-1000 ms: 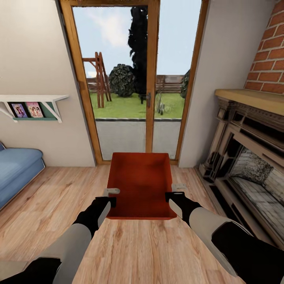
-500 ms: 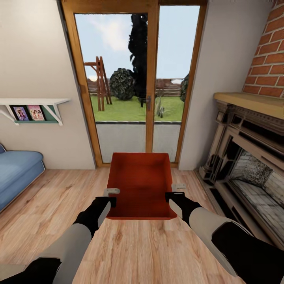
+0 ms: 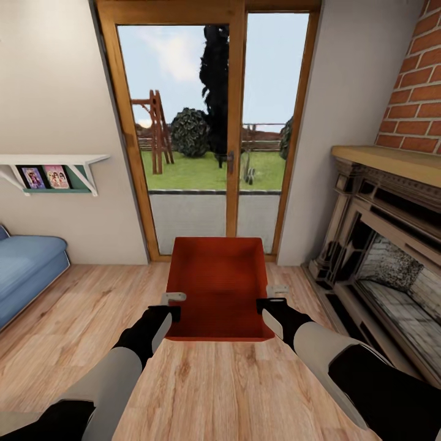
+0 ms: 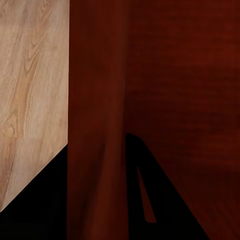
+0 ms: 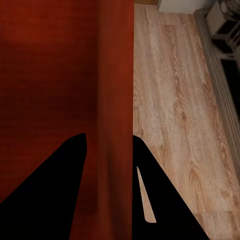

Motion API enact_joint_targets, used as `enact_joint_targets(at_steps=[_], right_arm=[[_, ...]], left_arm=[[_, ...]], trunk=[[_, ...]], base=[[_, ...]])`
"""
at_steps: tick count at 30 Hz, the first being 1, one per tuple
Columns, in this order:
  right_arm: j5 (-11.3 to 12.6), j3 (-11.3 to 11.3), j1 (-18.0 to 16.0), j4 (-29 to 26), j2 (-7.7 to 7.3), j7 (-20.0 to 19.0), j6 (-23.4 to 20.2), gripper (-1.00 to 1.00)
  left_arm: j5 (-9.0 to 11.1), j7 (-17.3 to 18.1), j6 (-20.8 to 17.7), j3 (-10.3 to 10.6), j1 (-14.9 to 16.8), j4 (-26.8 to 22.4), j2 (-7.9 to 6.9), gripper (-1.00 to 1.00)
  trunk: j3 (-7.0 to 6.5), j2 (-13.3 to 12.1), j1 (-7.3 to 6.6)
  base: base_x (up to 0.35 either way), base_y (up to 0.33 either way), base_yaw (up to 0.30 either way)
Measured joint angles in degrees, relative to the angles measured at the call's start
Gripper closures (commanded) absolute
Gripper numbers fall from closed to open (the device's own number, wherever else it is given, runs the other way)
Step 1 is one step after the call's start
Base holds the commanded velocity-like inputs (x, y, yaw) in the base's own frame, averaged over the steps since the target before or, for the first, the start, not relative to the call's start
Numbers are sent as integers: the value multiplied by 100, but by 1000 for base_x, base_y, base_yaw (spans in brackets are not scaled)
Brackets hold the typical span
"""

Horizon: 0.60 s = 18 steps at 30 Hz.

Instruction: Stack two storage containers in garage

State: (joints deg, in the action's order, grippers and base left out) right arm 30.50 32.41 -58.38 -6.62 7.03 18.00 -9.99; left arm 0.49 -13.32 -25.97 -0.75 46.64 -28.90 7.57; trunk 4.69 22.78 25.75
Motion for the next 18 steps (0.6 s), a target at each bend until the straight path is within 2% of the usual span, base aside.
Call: enact_joint_targets(at_steps=[18], right_arm=[[3,1,0,0,0,1,-22,100]], left_arm=[[-1,0,-25,-1,0,-1,0,100]], trunk=[[0,0,0]], base=[[0,0,0]])
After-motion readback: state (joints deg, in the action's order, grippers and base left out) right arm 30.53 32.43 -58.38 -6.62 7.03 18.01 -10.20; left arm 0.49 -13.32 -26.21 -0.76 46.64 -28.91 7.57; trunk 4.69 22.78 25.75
